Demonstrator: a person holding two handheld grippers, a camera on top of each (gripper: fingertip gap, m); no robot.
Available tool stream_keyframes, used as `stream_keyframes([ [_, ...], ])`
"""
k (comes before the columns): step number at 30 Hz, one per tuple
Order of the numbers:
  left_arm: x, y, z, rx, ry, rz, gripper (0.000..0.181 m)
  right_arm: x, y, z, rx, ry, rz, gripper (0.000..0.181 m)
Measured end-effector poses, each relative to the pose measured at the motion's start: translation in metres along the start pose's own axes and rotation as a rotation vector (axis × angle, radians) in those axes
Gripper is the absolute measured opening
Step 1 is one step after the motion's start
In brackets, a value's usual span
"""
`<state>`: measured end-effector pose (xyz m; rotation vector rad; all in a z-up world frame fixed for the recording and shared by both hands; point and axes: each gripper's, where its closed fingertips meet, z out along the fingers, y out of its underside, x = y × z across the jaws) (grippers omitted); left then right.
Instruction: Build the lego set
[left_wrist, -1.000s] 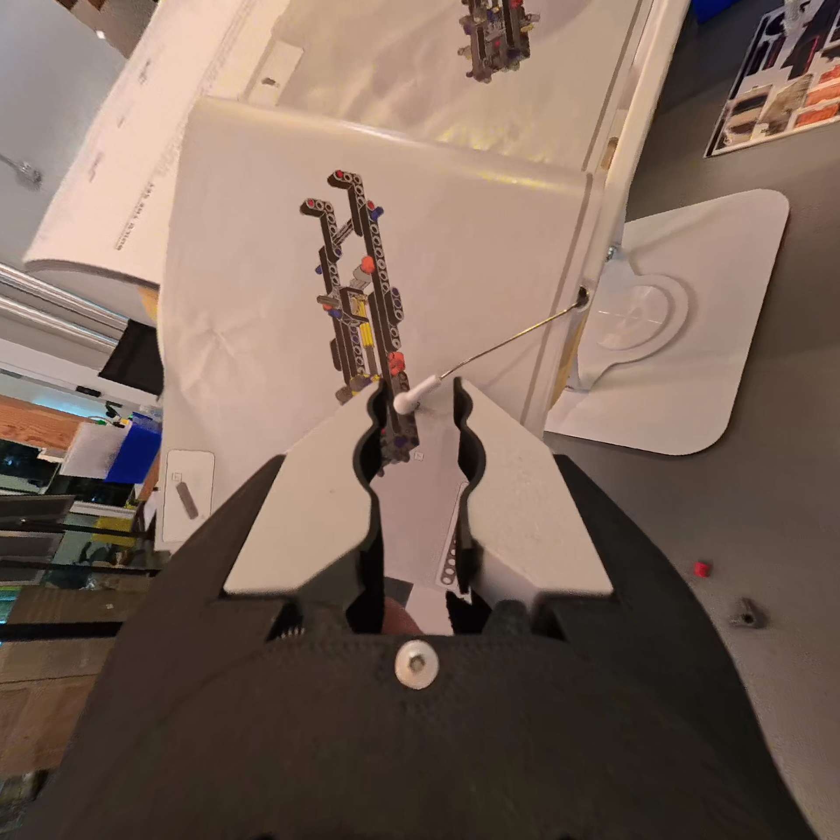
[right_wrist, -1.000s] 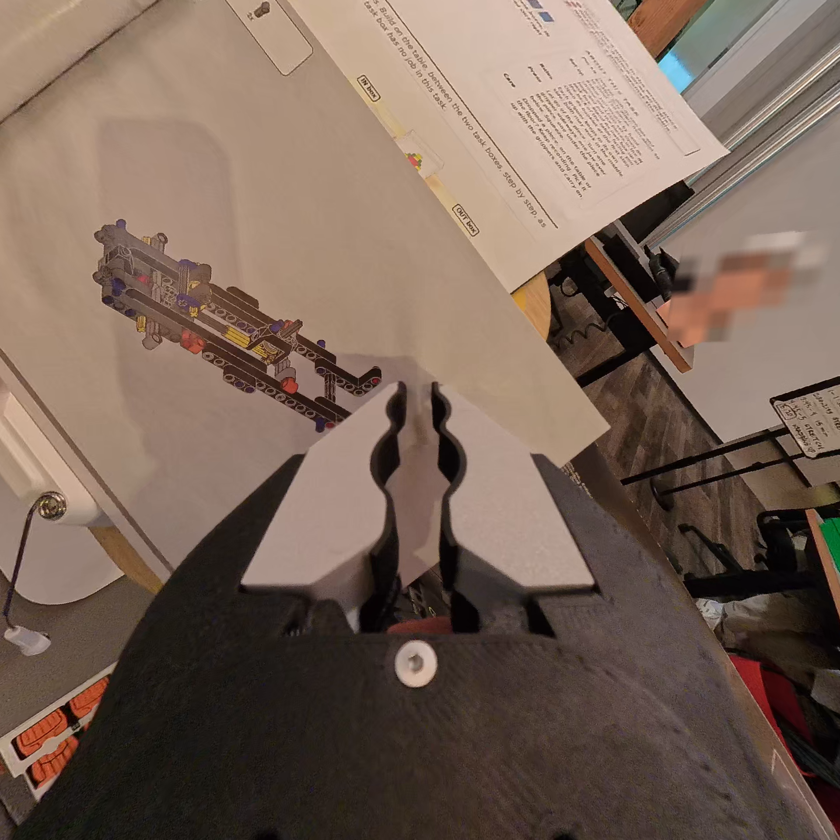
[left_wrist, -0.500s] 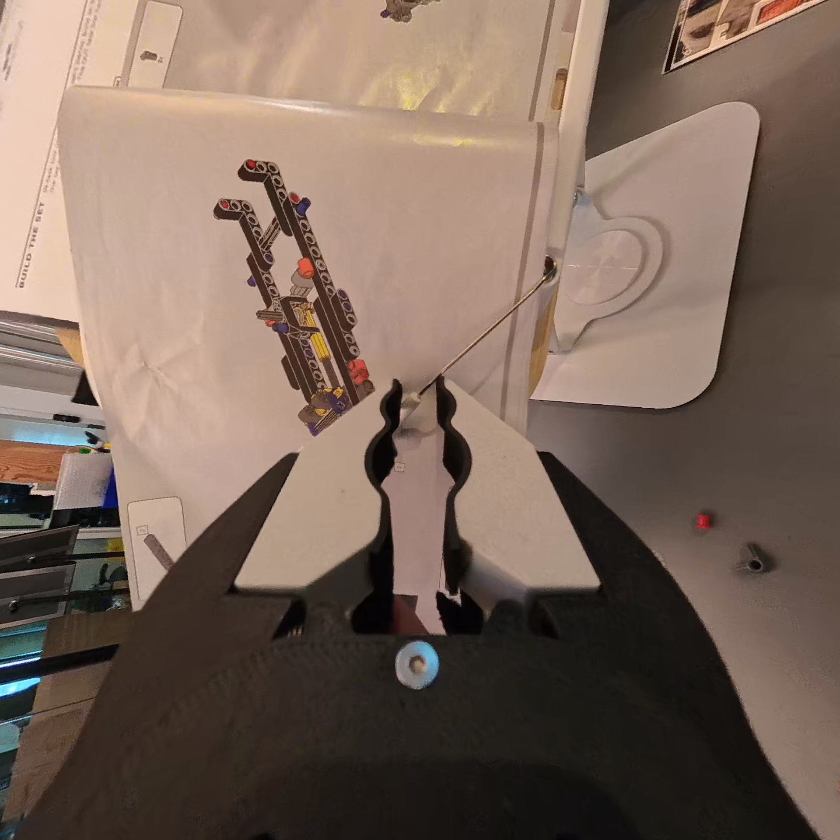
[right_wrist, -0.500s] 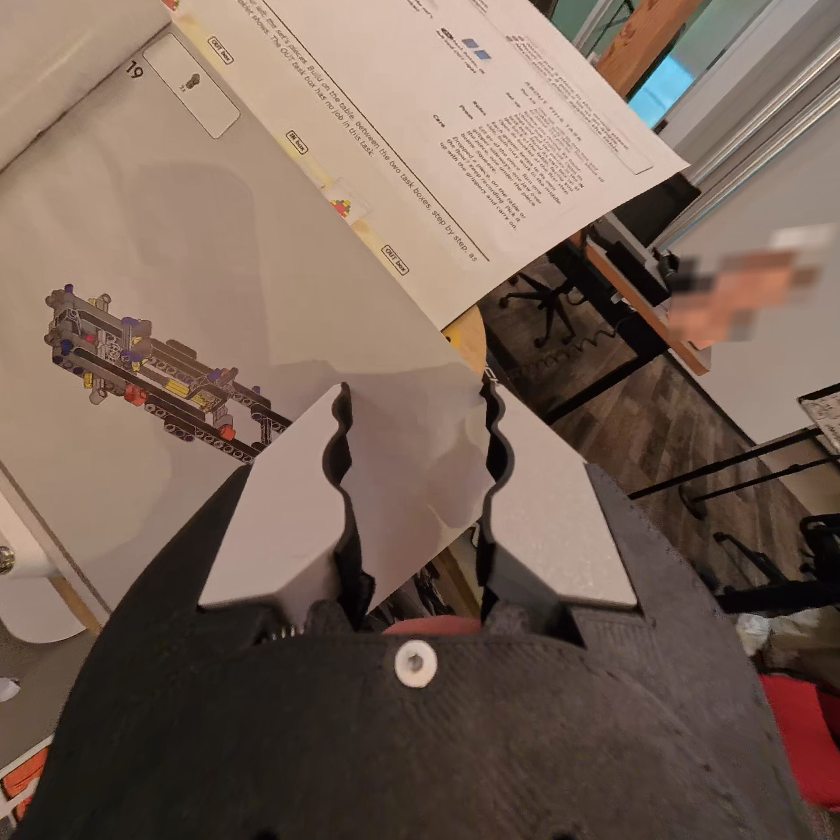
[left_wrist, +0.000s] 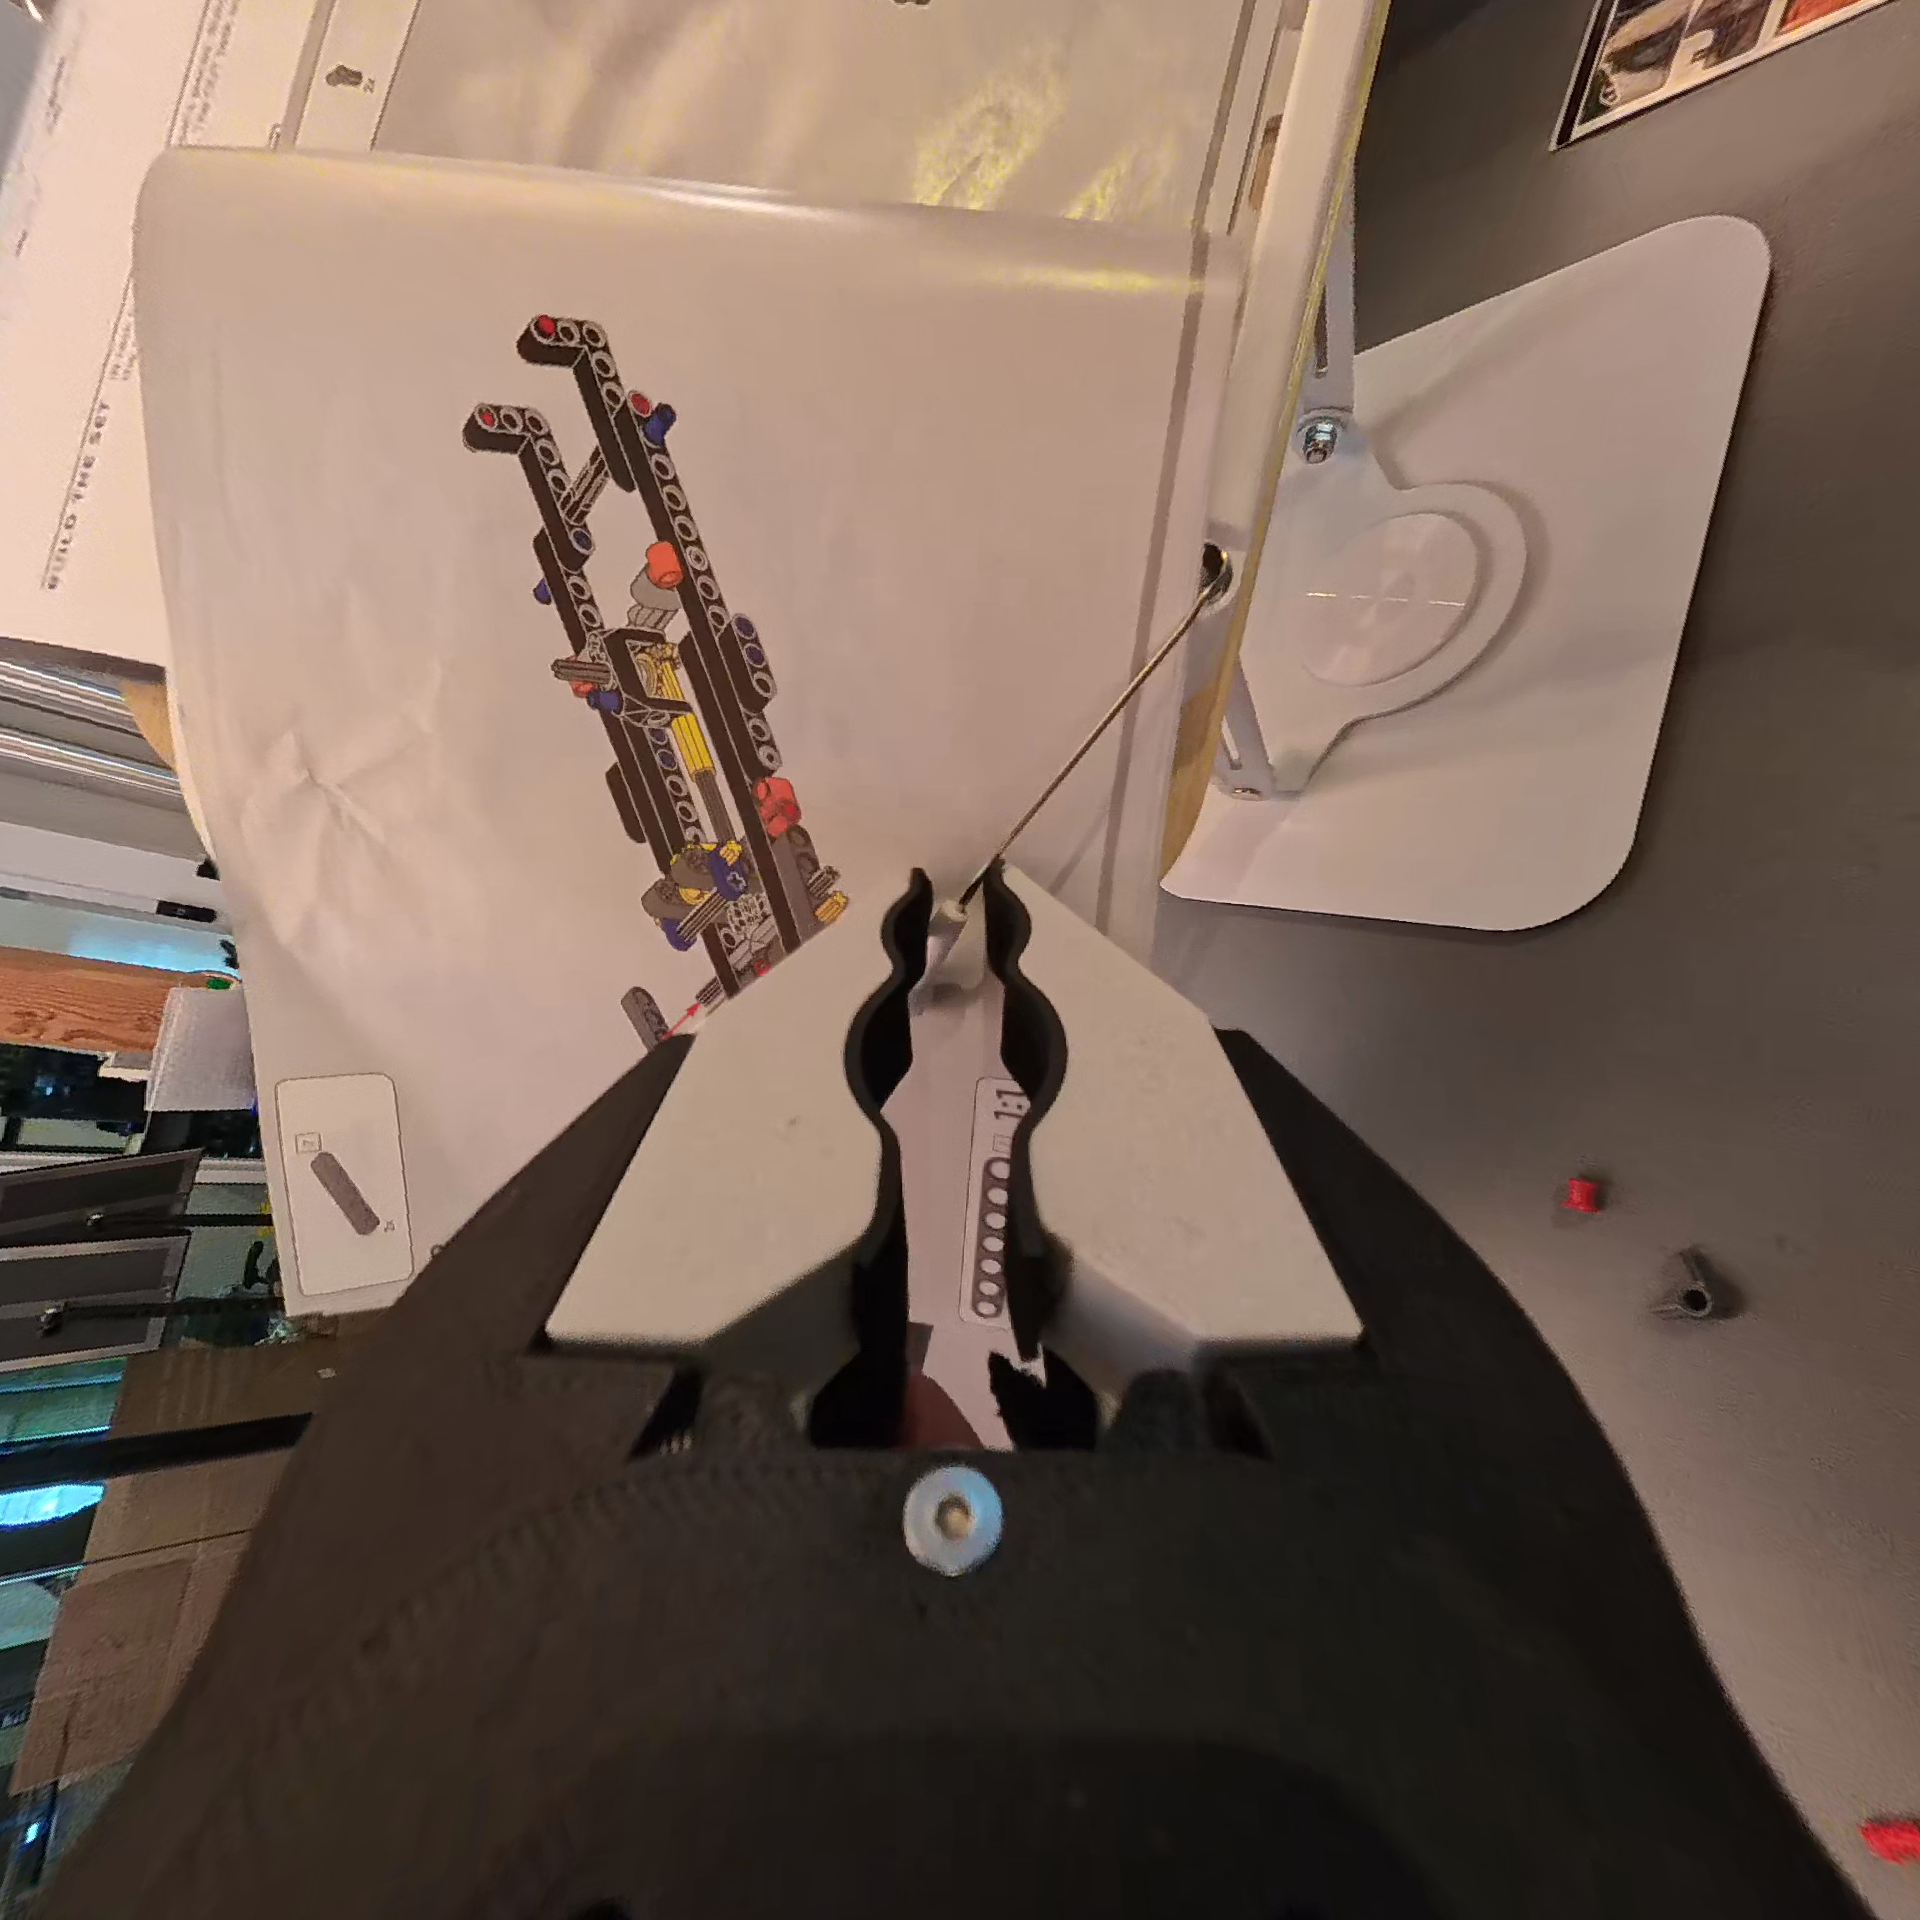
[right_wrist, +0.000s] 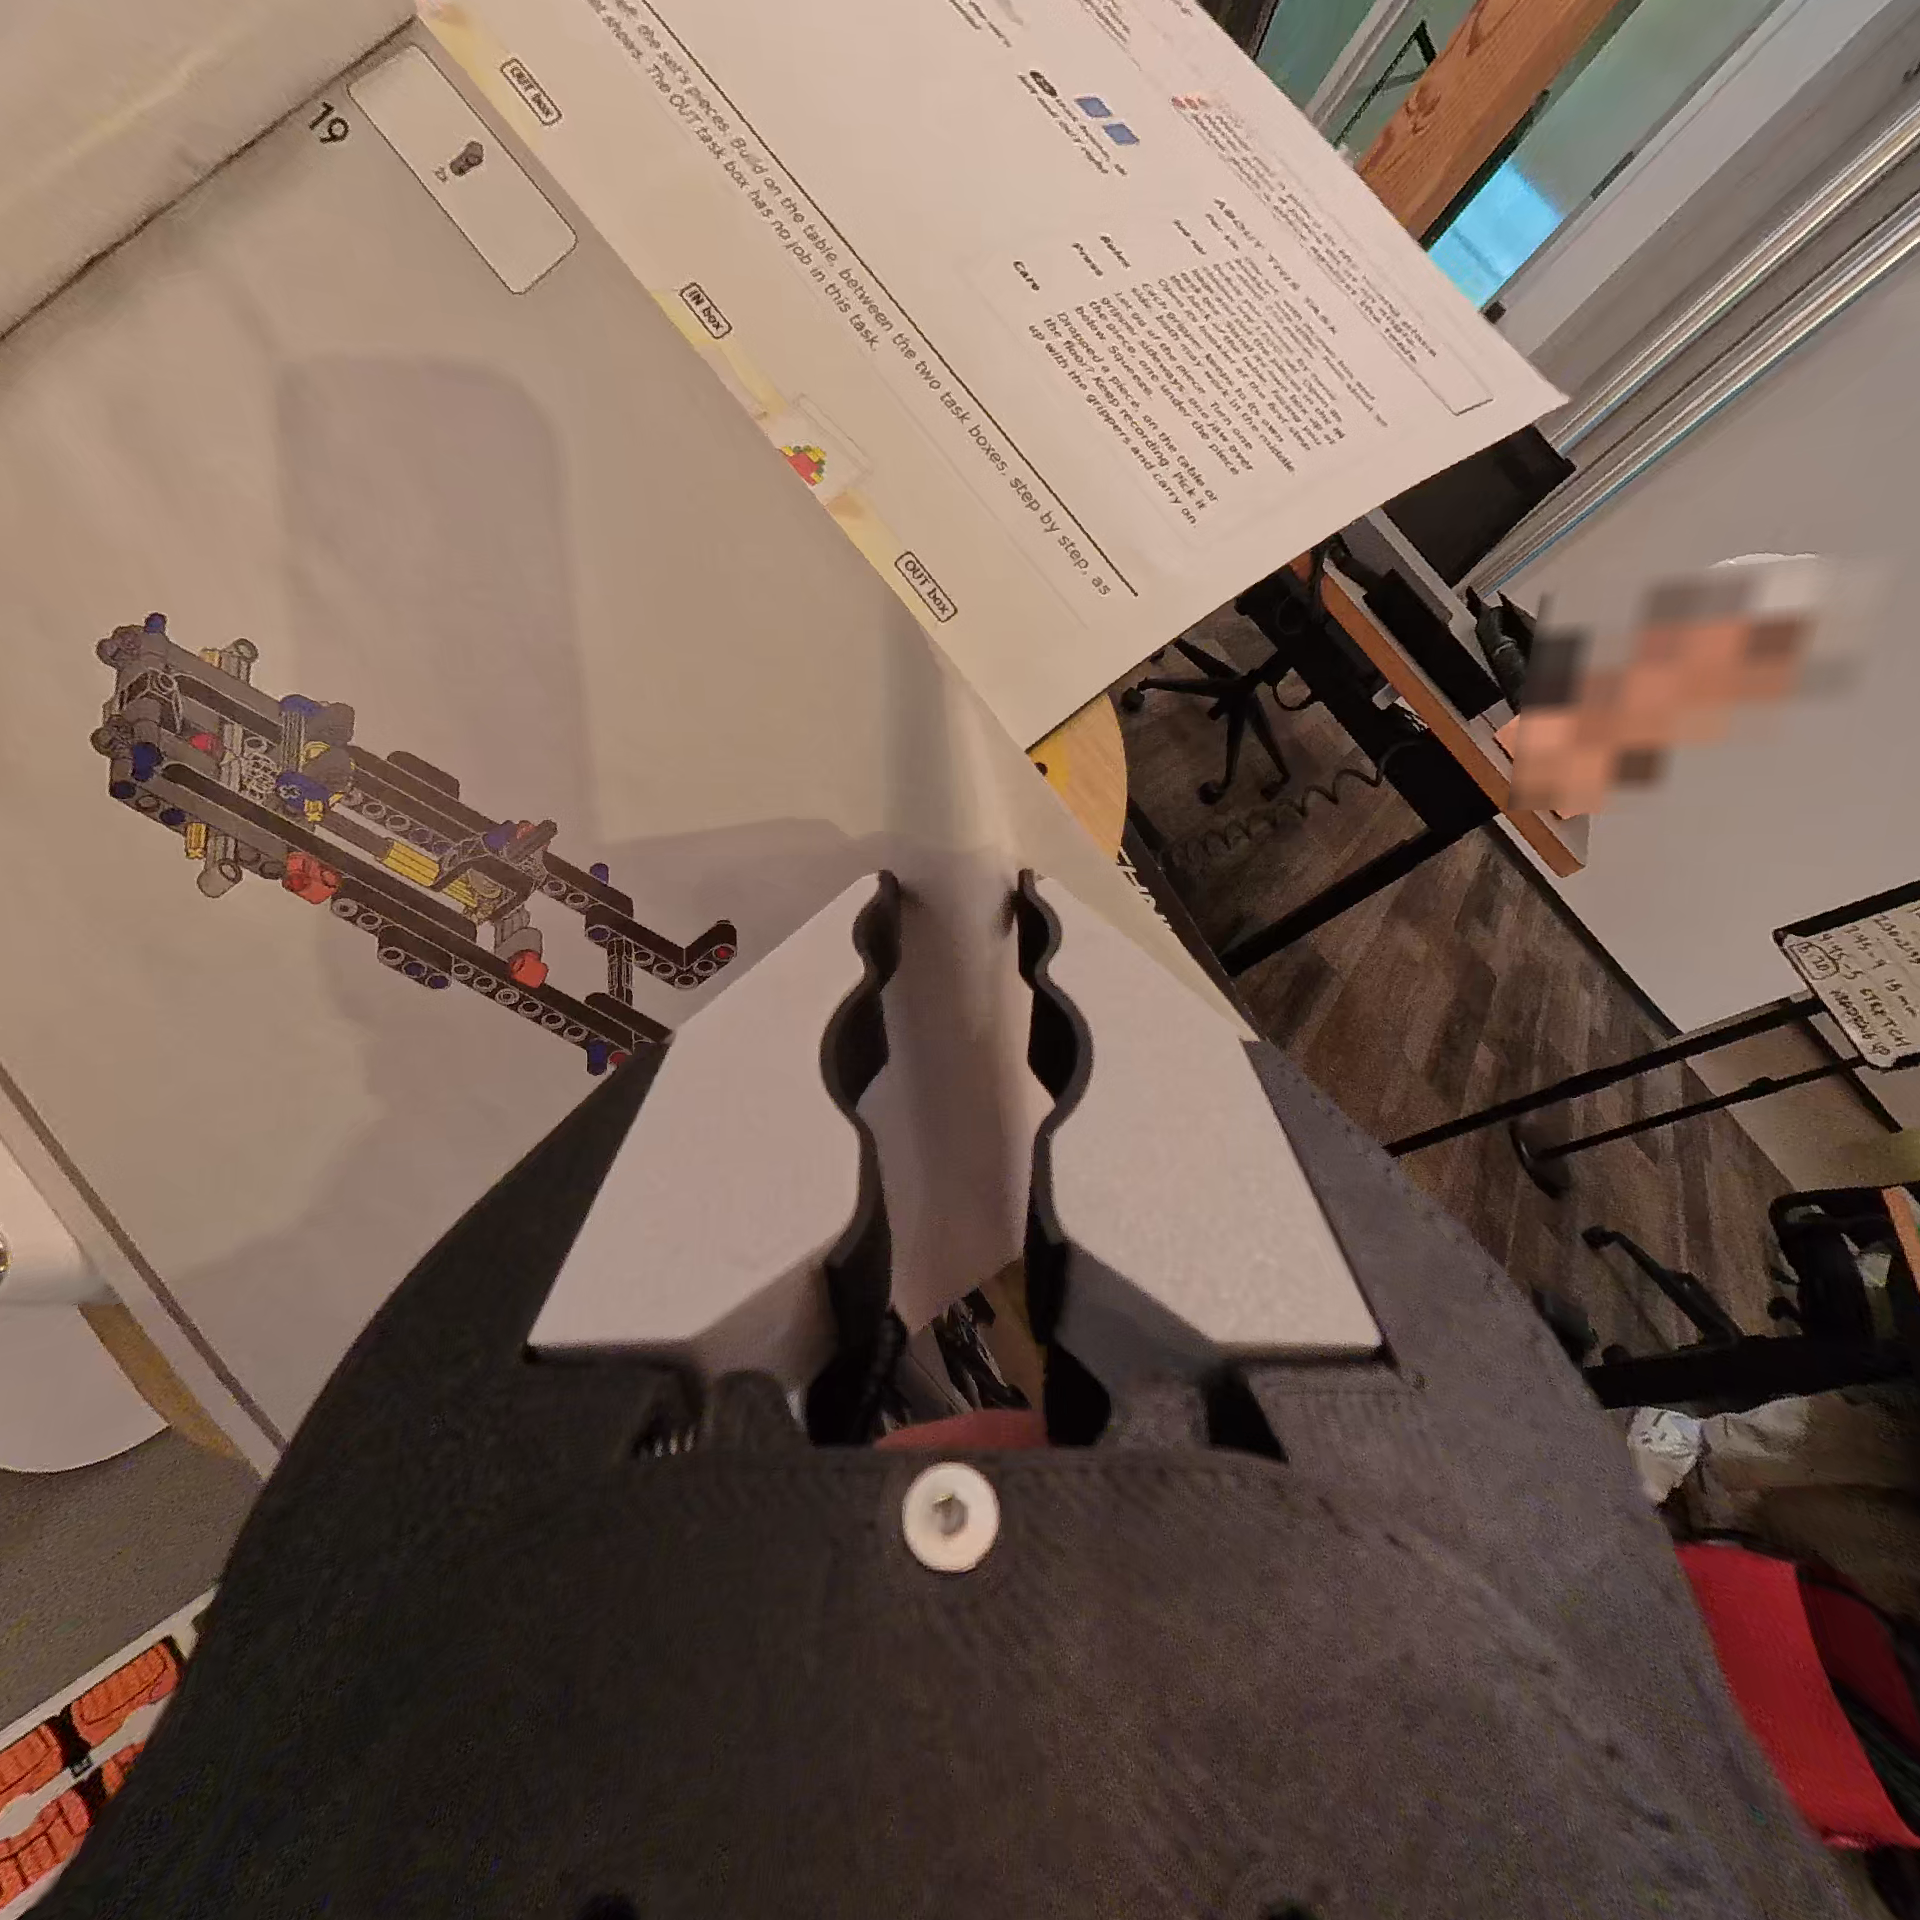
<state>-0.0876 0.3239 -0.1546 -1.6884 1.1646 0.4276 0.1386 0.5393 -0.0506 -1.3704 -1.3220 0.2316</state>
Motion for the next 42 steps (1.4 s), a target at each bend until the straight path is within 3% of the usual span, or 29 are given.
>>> stream_keyframes([
  [5, 0.003, 0.001, -0.001, -0.003, -0.007, -0.004, 0.008, -0.006, -0.002, -0.005, 0.004, 0.025, -0.076, 0.001],
  [14, 0.002, -0.011, -0.013, 0.026, -0.001, -0.061, 0.011, -0.028, -0.019, -0.029, 0.059, 0.149, -0.253, 0.000],
  [17, -0.013, -0.046, -0.026, 0.118, -0.023, -0.092, 0.021, -0.047, -0.028, -0.040, 0.081, 0.152, -0.304, 0.000],
  [20, -0.033, -0.099, -0.028, 0.208, -0.073, -0.049, 0.033, -0.071, -0.041, -0.048, 0.121, 0.114, -0.313, 0.000],
  [23, -0.047, -0.152, -0.008, 0.230, -0.127, 0.072, 0.053, -0.098, -0.053, -0.053, 0.146, 0.045, -0.331, 0.000],
  [26, -0.058, -0.181, 0.026, 0.178, -0.165, 0.221, 0.059, -0.122, -0.065, -0.055, 0.177, -0.023, -0.336, 0.000],
  [30, -0.053, -0.203, 0.055, 0.184, -0.131, 0.335, 0.046, -0.150, -0.080, -0.060, 0.221, -0.114, -0.358, 0.000],
  [34, -0.047, -0.201, 0.056, 0.188, -0.086, 0.355, 0.006, -0.161, -0.088, -0.061, 0.240, -0.193, -0.346, 0.000],
  [38, -0.046, -0.193, 0.042, 0.243, -0.124, 0.339, 0.000, -0.159, -0.109, -0.081, 0.329, -0.389, -0.221, 0.029],
  [40, -0.045, -0.185, 0.034, 0.256, -0.127, 0.344, 0.000, -0.145, -0.111, -0.079, 0.275, -0.434, -0.212, 0.050],
  [42, -0.051, -0.175, 0.025, 0.253, -0.146, 0.337, 0.000, -0.138, -0.100, -0.072, 0.168, -0.490, -0.237, 0.059],
])
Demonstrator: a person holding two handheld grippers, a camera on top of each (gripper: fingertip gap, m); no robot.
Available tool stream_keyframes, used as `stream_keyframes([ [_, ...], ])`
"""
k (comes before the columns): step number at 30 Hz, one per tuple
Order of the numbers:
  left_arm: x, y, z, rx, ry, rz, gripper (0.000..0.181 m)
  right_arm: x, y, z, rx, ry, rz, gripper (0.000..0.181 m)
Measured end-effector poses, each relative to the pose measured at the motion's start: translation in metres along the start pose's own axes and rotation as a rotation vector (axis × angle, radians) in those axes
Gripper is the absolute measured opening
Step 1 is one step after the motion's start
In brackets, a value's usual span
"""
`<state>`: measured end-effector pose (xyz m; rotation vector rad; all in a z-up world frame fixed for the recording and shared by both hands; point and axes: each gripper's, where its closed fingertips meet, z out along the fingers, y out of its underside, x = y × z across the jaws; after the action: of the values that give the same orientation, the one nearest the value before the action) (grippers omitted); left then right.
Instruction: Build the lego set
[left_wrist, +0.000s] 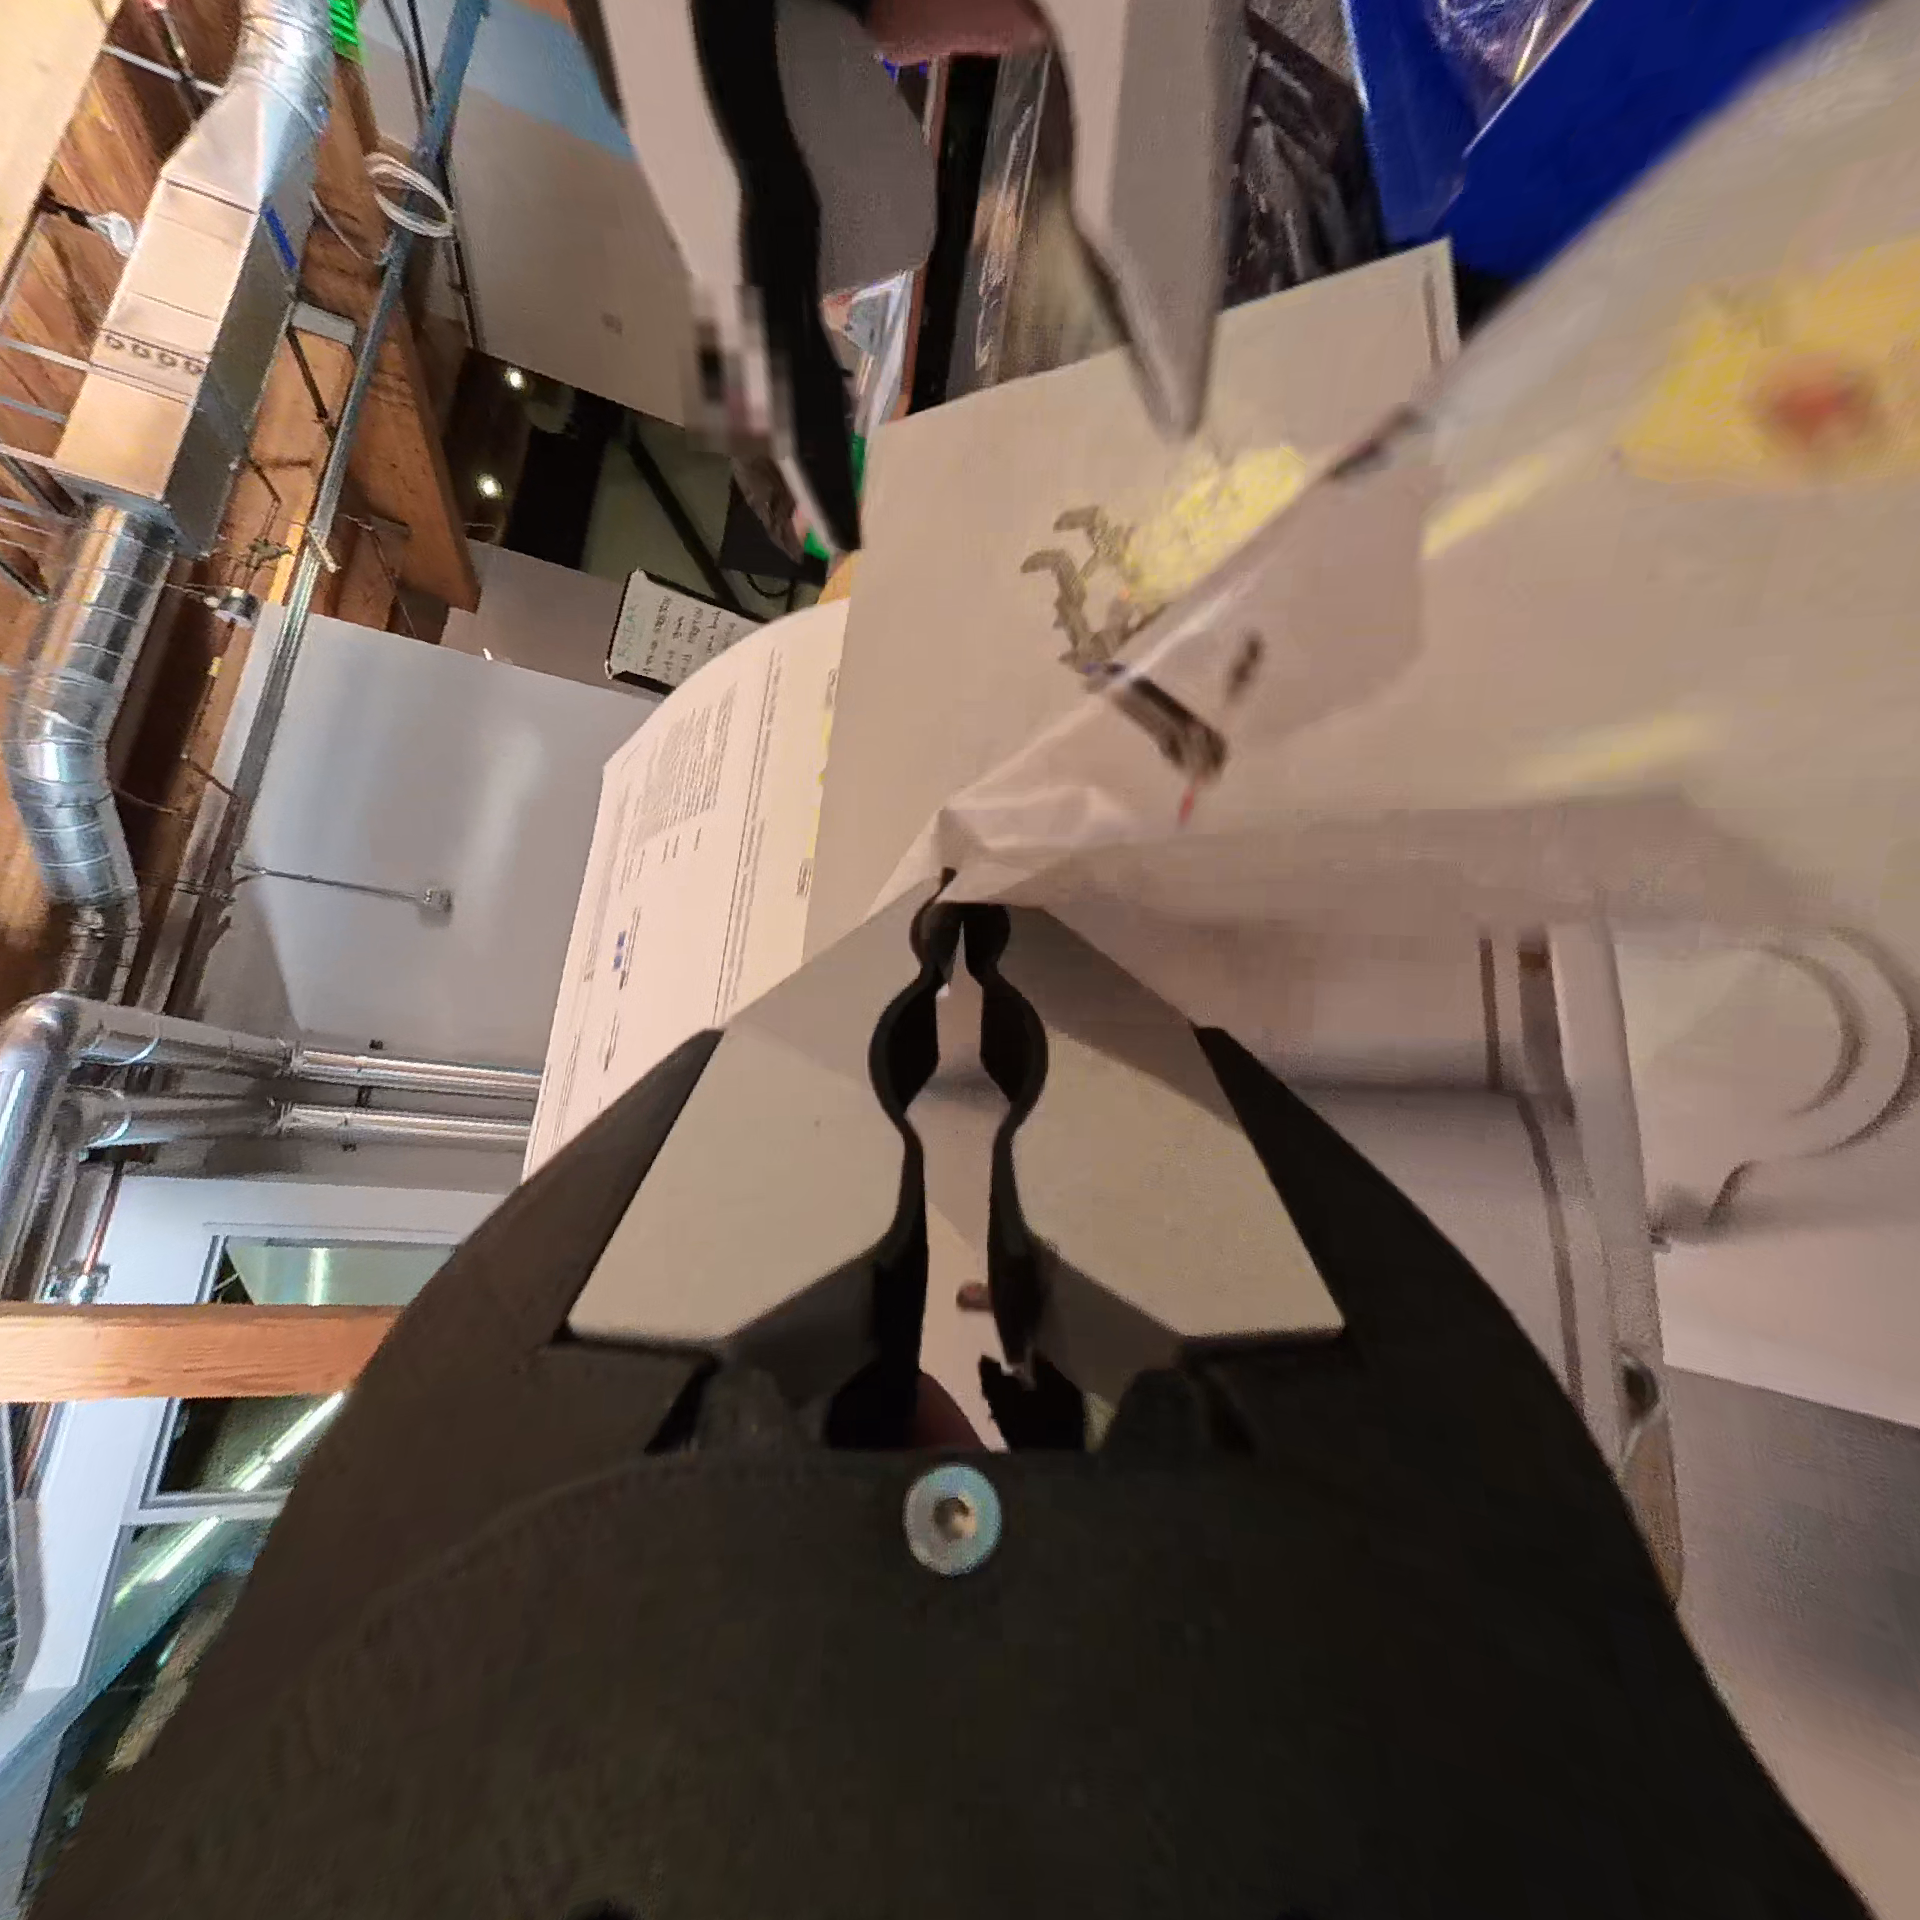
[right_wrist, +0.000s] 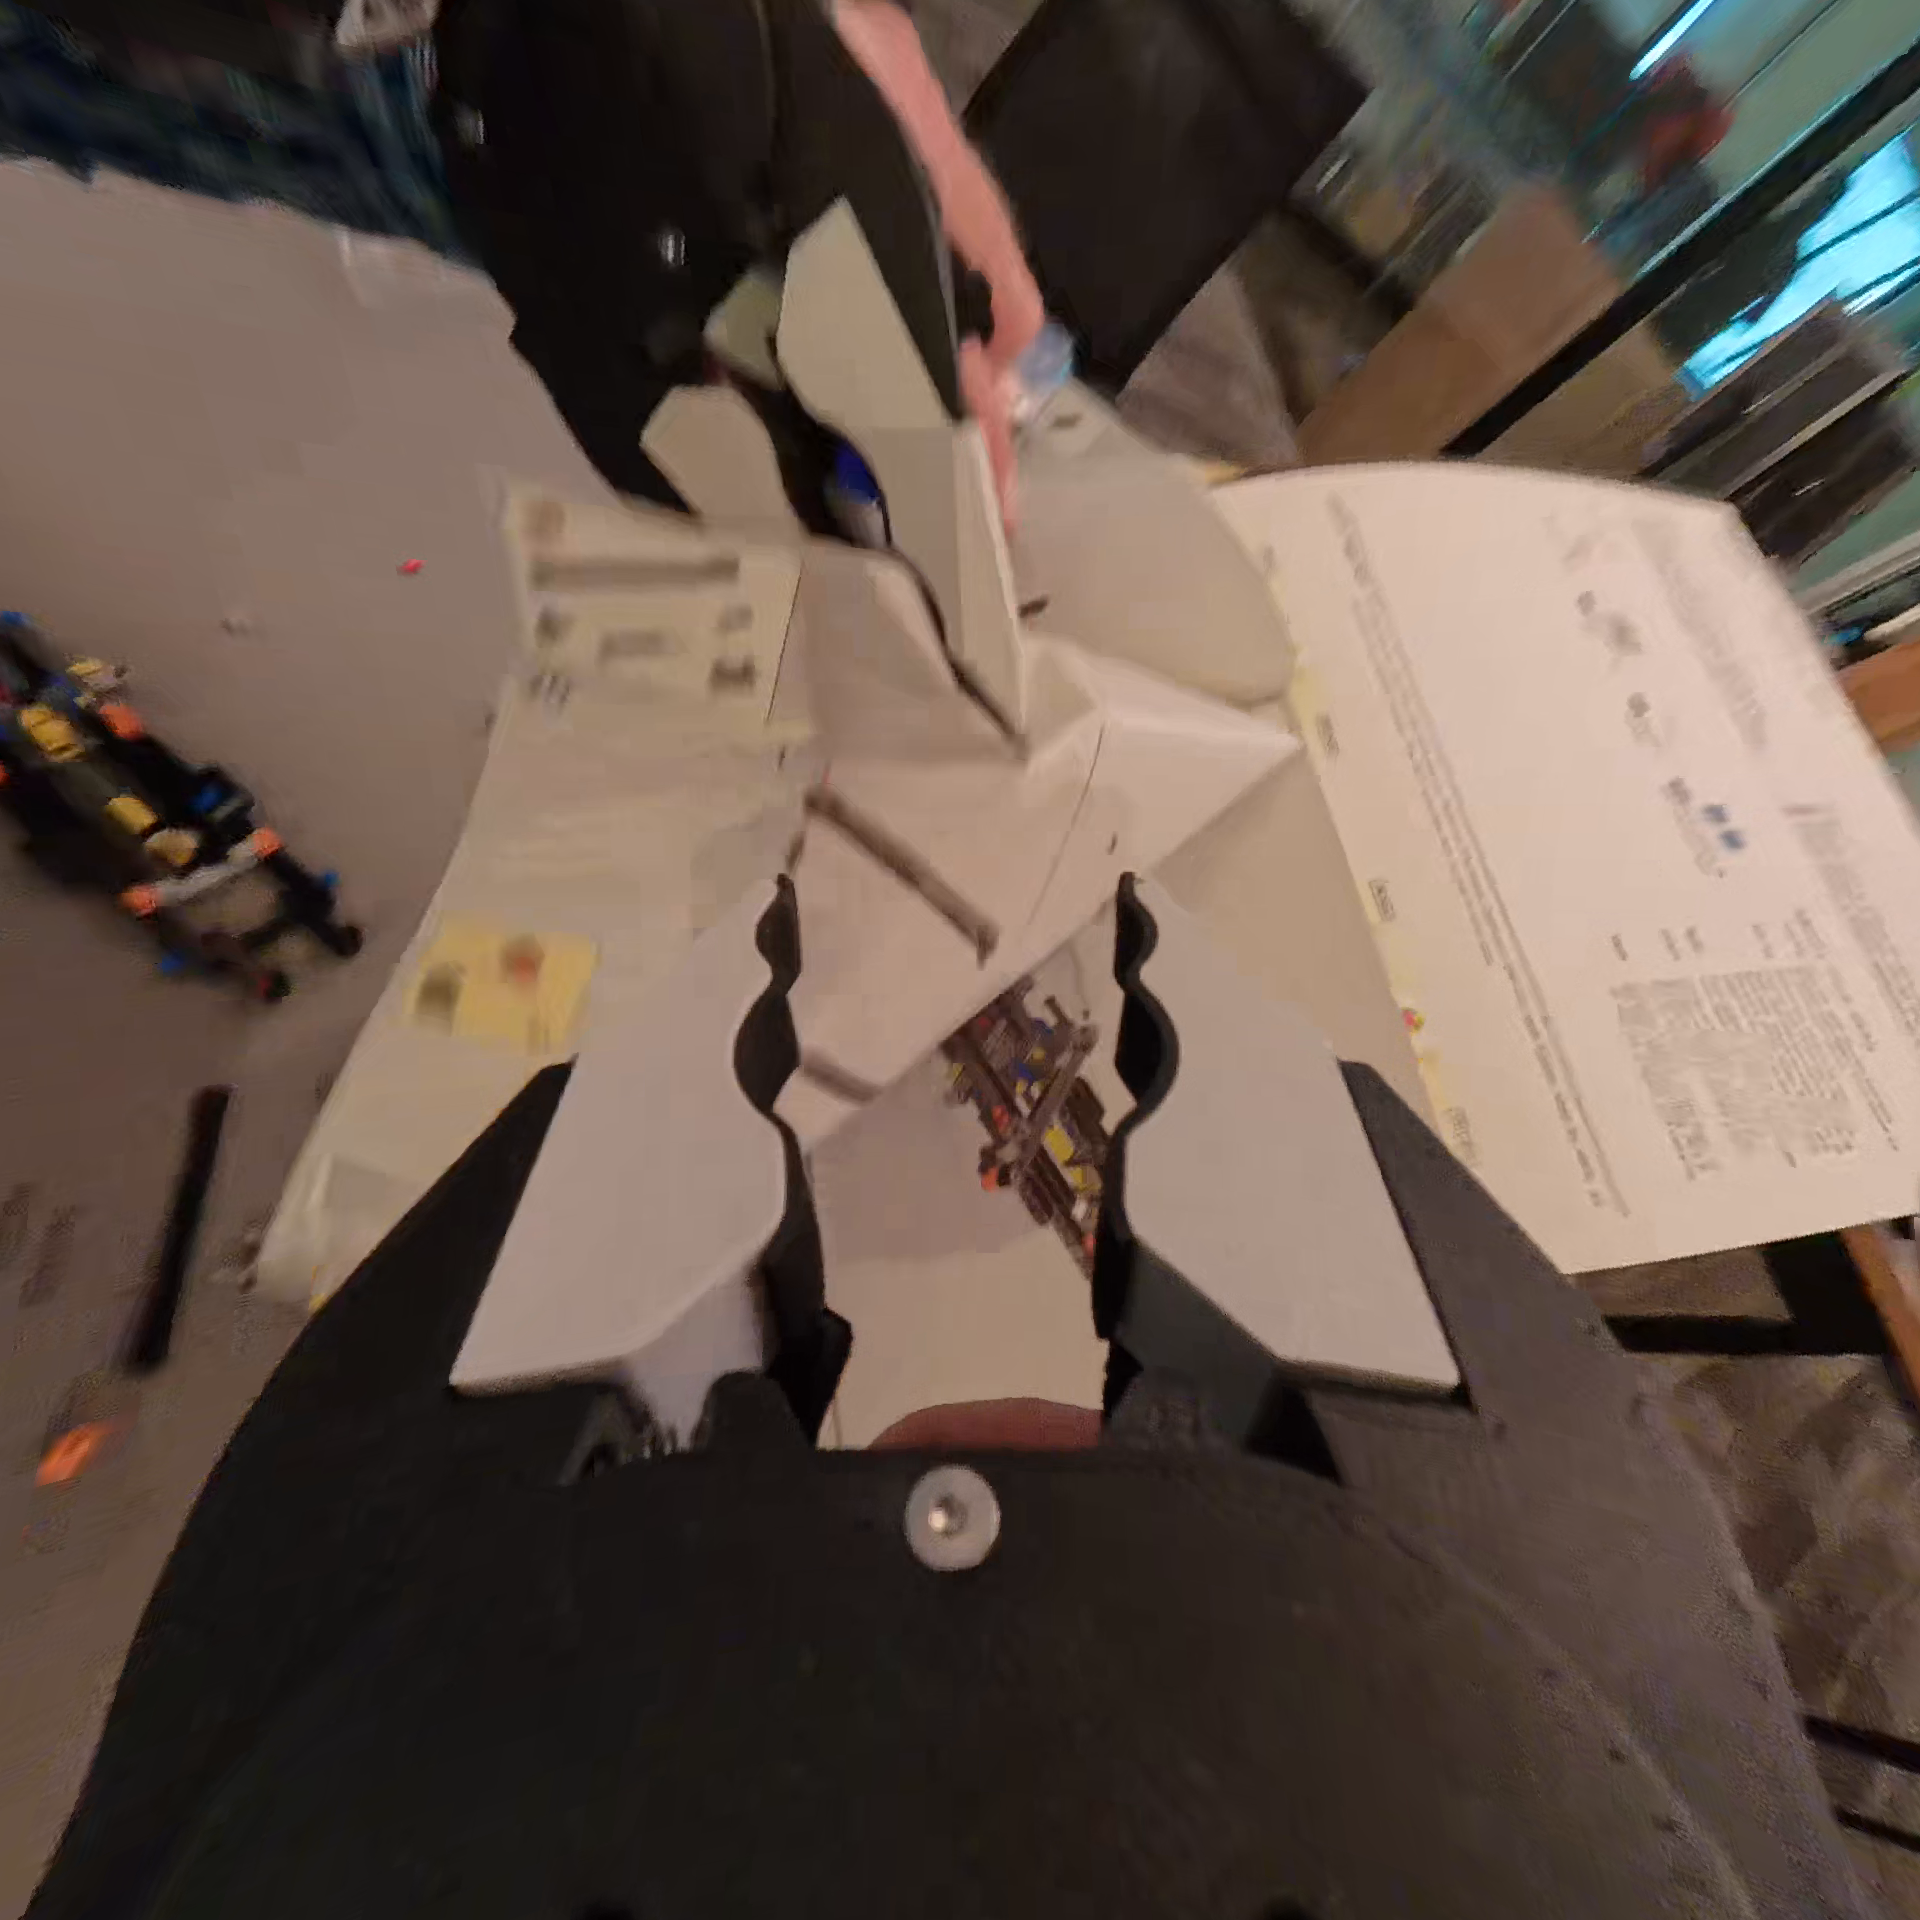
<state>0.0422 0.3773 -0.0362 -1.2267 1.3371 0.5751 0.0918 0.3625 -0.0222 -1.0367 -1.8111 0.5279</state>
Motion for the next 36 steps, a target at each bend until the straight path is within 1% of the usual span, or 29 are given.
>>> stream_keyframes([
  [1, -0.003, 0.005, -0.005, -0.002, -0.005, -0.015, 0.000, -0.003, 0.003, -0.001, -0.026, -0.042, 0.023, 0.066],
  [3, -0.006, 0.014, -0.015, 0.004, -0.010, -0.049, 0.000, -0.017, 0.000, -0.005, -0.038, -0.090, 0.075, 0.068],
  [5, -0.007, 0.019, -0.022, 0.011, -0.016, -0.069, 0.000, -0.045, 0.000, -0.006, -0.055, -0.093, 0.080, 0.074],
  [7, -0.008, 0.022, -0.027, 0.027, -0.019, -0.081, 0.000, -0.077, 0.010, 0.004, -0.079, -0.077, 0.103, 0.077],
  [8, -0.007, 0.023, -0.029, 0.033, -0.016, -0.089, 0.000, -0.088, 0.020, 0.010, -0.102, -0.045, 0.114, 0.078],
  [9, -0.007, 0.024, -0.031, 0.038, -0.008, -0.093, 0.000, -0.092, 0.031, 0.013, -0.120, 0.021, 0.112, 0.076],
  [10, -0.006, 0.026, -0.033, 0.040, -0.002, -0.098, 0.000, -0.089, 0.039, 0.014, -0.126, 0.125, 0.063, 0.074],
  [12, -0.007, 0.030, -0.036, 0.041, 0.008, -0.120, 0.000, -0.081, 0.045, 0.011, -0.119, 0.333, -0.136, 0.069],
  [14, -0.009, 0.030, -0.039, 0.057, 0.018, -0.167, 0.000, -0.086, 0.048, 0.025, -0.153, 0.409, -0.294, 0.067],
  [15, -0.010, 0.029, -0.041, 0.065, 0.027, -0.196, 0.000, -0.085, 0.045, 0.034, -0.156, 0.459, -0.357, 0.062],
  [16, -0.011, 0.030, -0.042, 0.063, 0.036, -0.215, 0.000, -0.079, 0.043, 0.040, -0.170, 0.523, -0.419, 0.053],
  [17, -0.011, 0.032, -0.043, 0.055, 0.044, -0.227, 0.000, -0.072, 0.039, 0.042, -0.165, 0.596, -0.475, 0.026],
  [18, -0.013, 0.034, -0.043, 0.044, 0.044, -0.243, 0.000, -0.067, 0.029, 0.041, -0.117, 0.654, -0.494, 0.004],
  [19, -0.016, 0.039, -0.044, 0.021, 0.027, -0.250, 0.007, -0.064, 0.021, 0.040, -0.063, 0.679, -0.464, 0.000],
  [21, -0.020, 0.060, -0.052, -0.058, 0.014, -0.240, 0.023, -0.063, 0.016, 0.042, -0.031, 0.674, -0.381, 0.000],
  [24, -0.022, 0.091, -0.078, -0.107, 0.018, -0.278, 0.047, -0.060, 0.011, 0.038, 0.039, 0.664, -0.235, 0.000],
  [25, -0.020, 0.103, -0.086, -0.134, 0.023, -0.292, 0.052, -0.058, 0.011, 0.035, 0.062, 0.663, -0.184, 0.000],
  [26, -0.014, 0.114, -0.092, -0.158, 0.049, -0.305, 0.052, -0.056, 0.010, 0.032, 0.081, 0.666, -0.137, 0.000],
  [27, -0.003, 0.121, -0.097, -0.170, 0.088, -0.315, 0.048, -0.054, 0.009, 0.029, 0.107, 0.661, -0.087, 0.000],
  [28, 0.011, 0.125, -0.100, -0.178, 0.133, -0.317, 0.041, -0.052, 0.007, 0.028, 0.142, 0.650, -0.030, 0.000],
  [30, 0.043, 0.136, -0.098, -0.230, 0.205, -0.274, 0.038, -0.048, 0.004, 0.026, 0.190, 0.640, 0.063, 0.000],
  [31, 0.056, 0.141, -0.094, -0.260, 0.218, -0.227, 0.038, -0.047, 0.002, 0.027, 0.202, 0.633, 0.090, 0.000],
  [33, 0.076, 0.145, -0.083, -0.280, 0.233, -0.157, 0.032, -0.045, -0.001, 0.031, 0.216, 0.618, 0.132, 0.000],
  [34, 0.082, 0.145, -0.078, -0.280, 0.230, -0.140, 0.030, -0.045, -0.003, 0.033, 0.217, 0.613, 0.141, 0.000],
  [35, 0.085, 0.143, -0.076, -0.265, 0.228, -0.136, 0.021, -0.045, -0.005, 0.037, 0.210, 0.606, 0.140, 0.000],
  [36, 0.085, 0.142, -0.075, -0.261, 0.224, -0.145, 0.017, -0.045, -0.007, 0.041, 0.203, 0.596, 0.140, 0.000],
])
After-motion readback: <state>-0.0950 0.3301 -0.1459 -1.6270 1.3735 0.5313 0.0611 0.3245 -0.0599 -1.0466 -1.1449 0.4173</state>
